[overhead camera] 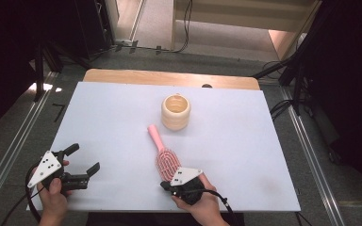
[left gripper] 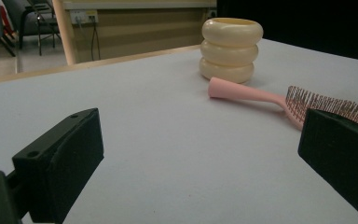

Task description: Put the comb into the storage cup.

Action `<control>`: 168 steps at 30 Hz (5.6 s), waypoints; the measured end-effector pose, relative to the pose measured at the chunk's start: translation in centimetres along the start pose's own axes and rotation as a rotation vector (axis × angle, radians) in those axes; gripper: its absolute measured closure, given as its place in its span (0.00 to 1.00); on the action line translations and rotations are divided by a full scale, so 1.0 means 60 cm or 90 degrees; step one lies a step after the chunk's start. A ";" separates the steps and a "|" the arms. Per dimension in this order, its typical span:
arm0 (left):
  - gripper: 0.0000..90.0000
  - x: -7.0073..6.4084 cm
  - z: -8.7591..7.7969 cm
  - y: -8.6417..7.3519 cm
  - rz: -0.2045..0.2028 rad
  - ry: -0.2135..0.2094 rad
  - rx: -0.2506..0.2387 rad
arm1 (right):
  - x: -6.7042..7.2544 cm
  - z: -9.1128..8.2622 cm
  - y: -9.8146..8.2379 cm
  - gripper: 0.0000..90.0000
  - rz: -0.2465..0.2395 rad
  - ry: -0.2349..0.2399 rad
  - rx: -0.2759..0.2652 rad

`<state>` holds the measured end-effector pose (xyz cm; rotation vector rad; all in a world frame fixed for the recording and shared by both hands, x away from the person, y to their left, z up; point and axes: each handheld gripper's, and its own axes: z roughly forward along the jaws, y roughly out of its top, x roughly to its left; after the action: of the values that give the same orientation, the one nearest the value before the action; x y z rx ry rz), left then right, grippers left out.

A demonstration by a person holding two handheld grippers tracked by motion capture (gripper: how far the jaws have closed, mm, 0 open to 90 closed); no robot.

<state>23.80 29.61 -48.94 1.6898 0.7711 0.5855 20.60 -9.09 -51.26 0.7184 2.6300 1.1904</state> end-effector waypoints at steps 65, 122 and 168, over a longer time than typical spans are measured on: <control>0.01 -0.001 0.001 0.000 0.000 -0.004 -0.001 | -0.164 -0.073 -0.059 0.98 0.112 -0.112 0.023; 0.01 -0.001 0.001 0.000 0.001 -0.013 0.002 | -0.263 -0.022 0.056 0.00 0.043 -0.011 0.228; 0.01 -0.001 0.002 0.000 0.001 -0.015 0.003 | -0.254 0.012 0.067 0.19 -0.030 -0.035 0.265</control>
<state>23.83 29.49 -48.96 1.6996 0.7543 0.5644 35.53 -13.81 -49.44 0.7339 2.8582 0.6008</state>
